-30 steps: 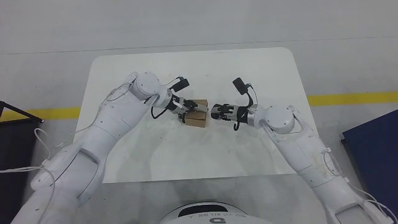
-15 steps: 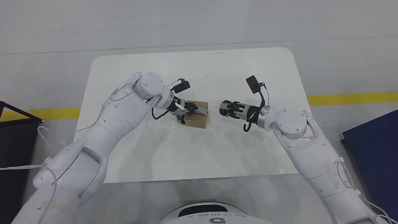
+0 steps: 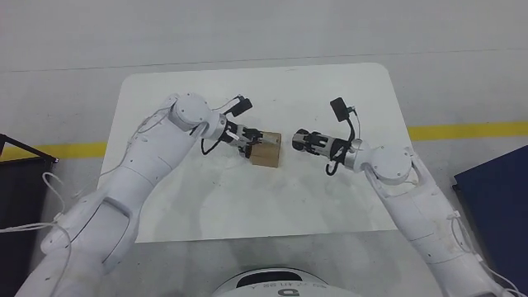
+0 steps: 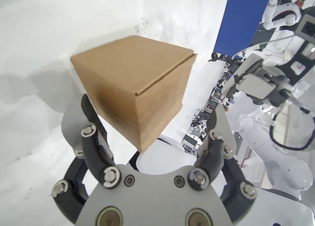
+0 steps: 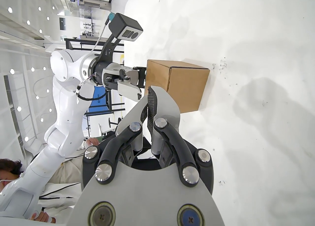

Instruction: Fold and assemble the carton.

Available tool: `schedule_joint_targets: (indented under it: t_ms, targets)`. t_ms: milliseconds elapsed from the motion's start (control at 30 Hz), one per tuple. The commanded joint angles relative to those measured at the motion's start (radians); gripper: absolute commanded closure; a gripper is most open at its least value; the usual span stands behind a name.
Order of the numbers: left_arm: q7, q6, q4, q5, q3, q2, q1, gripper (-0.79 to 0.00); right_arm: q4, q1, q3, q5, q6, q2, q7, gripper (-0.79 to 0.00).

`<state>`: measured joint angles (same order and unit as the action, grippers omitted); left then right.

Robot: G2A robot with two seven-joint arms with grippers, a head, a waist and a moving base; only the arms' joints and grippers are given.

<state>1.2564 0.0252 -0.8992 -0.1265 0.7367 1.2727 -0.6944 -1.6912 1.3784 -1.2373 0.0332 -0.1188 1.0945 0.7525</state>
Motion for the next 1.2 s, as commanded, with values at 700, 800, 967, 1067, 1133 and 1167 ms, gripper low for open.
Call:
schedule_joint_targets:
  t_ms: [700, 800, 967, 1067, 1133, 1167]
  targets:
    - [-0.09, 0.058, -0.452, -0.224, 0.672, -0.205, -0.389, -0.785, 0.245, -0.253, 0.298, -0.095, 0.262, 0.077, -0.1, 0.0]
    - [-0.09, 0.058, -0.452, -0.224, 0.672, -0.205, -0.389, -0.785, 0.273, -0.285, 0.335, -0.135, 0.237, 0.088, -0.093, 0.0]
    - [-0.09, 0.058, -0.452, -0.224, 0.672, -0.205, -0.389, -0.785, 0.326, -0.326, 0.375, -0.17, 0.193, 0.102, -0.07, 0.0]
    - [-0.09, 0.058, -0.452, -0.224, 0.672, -0.205, -0.389, -0.785, 0.348, -0.342, 0.385, -0.178, 0.182, 0.108, -0.071, 0.0]
    - [-0.09, 0.058, -0.452, -0.224, 0.672, -0.205, -0.389, -0.785, 0.338, -0.339, 0.368, -0.155, 0.209, 0.107, -0.079, 0.0]
    - [-0.09, 0.058, -0.452, -0.224, 0.672, -0.205, -0.389, -0.785, 0.33, -0.332, 0.351, -0.143, 0.224, 0.104, -0.084, 0.0]
